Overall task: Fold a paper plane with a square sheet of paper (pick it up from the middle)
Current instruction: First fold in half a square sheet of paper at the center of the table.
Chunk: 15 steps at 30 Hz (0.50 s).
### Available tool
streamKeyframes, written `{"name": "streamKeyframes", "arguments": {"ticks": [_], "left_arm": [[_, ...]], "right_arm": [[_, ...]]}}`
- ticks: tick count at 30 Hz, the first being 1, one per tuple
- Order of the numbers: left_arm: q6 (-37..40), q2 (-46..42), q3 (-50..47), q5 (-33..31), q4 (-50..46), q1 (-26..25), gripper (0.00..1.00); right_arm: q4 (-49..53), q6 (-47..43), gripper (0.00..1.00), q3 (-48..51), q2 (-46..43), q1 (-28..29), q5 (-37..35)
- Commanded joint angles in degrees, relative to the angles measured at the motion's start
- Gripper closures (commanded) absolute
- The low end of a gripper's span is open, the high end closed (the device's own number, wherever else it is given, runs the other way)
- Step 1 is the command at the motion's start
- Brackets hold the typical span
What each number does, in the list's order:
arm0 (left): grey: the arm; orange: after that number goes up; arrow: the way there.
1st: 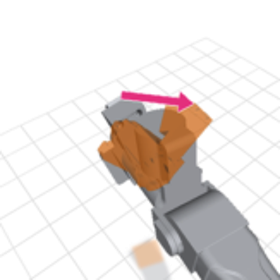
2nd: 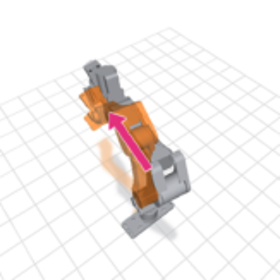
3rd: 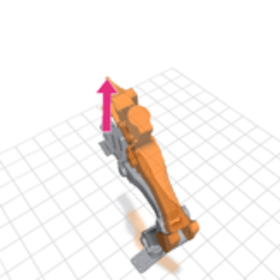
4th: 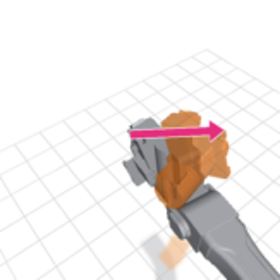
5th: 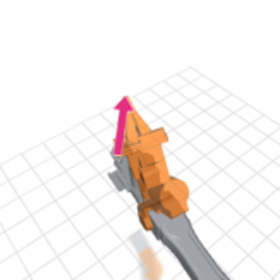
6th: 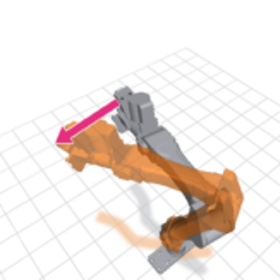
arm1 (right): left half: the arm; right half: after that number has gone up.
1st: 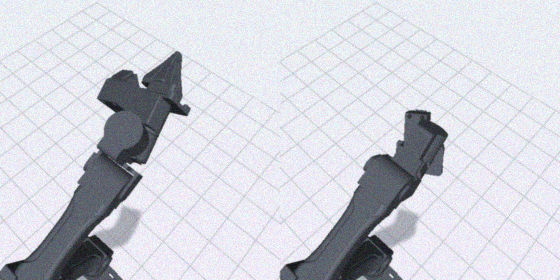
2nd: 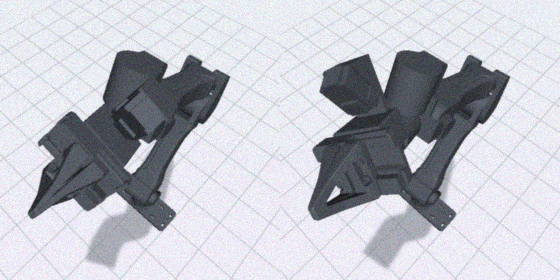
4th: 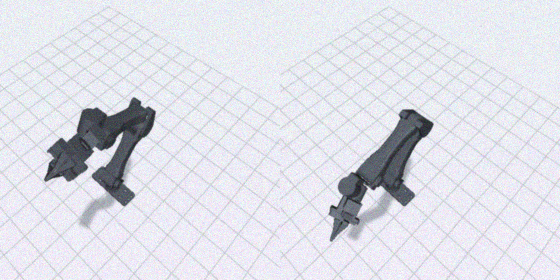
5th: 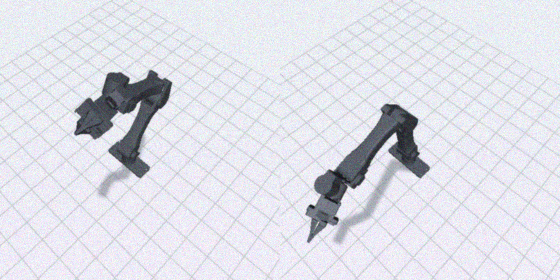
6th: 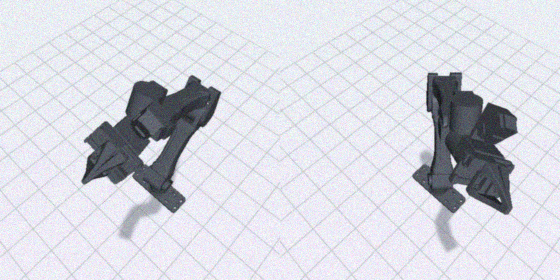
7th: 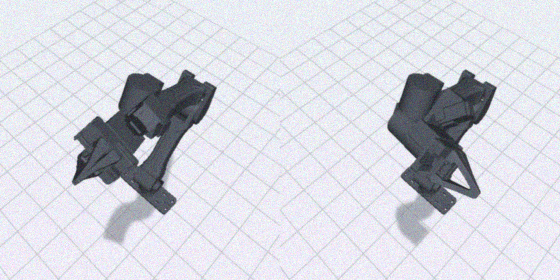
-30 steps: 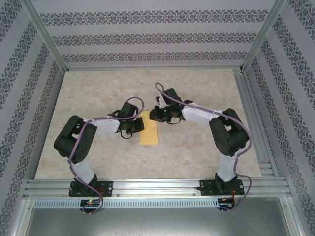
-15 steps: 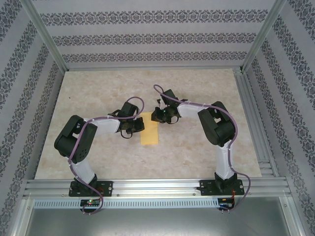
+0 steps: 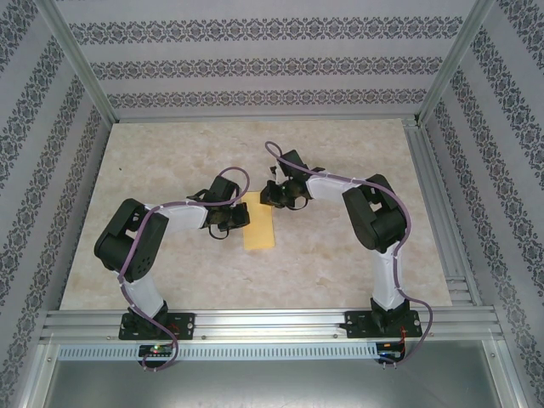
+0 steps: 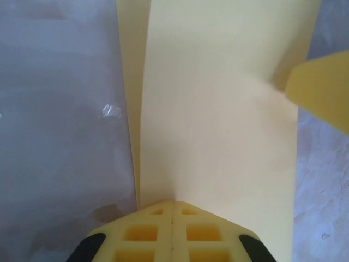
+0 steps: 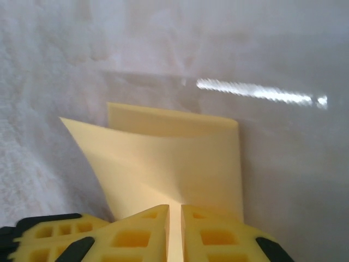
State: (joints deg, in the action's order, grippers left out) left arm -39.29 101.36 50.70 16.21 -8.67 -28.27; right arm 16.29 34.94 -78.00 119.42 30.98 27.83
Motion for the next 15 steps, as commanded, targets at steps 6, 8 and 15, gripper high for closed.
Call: {"name": "streamKeyframes", "arguments": {"ticks": [6, 8, 15], "left_arm": [[1.25, 3.65, -2.27, -3.37, -7.29, -1.08, 0.94], [1.28, 3.51, -2.40, -3.33, -7.33, -1.00, 0.94], [1.45, 3.14, -2.98, -3.29, -7.20, -1.05, 0.94]], "right_arm": [[0.09, -0.32, 0.85, -4.40, 3.78, -0.75, -2.24], [0.38, -0.42, 0.85, -4.83, 4.55, -0.92, -2.70], [3.33, -1.66, 0.86, -7.71, 6.87, -1.67, -5.35]]}}
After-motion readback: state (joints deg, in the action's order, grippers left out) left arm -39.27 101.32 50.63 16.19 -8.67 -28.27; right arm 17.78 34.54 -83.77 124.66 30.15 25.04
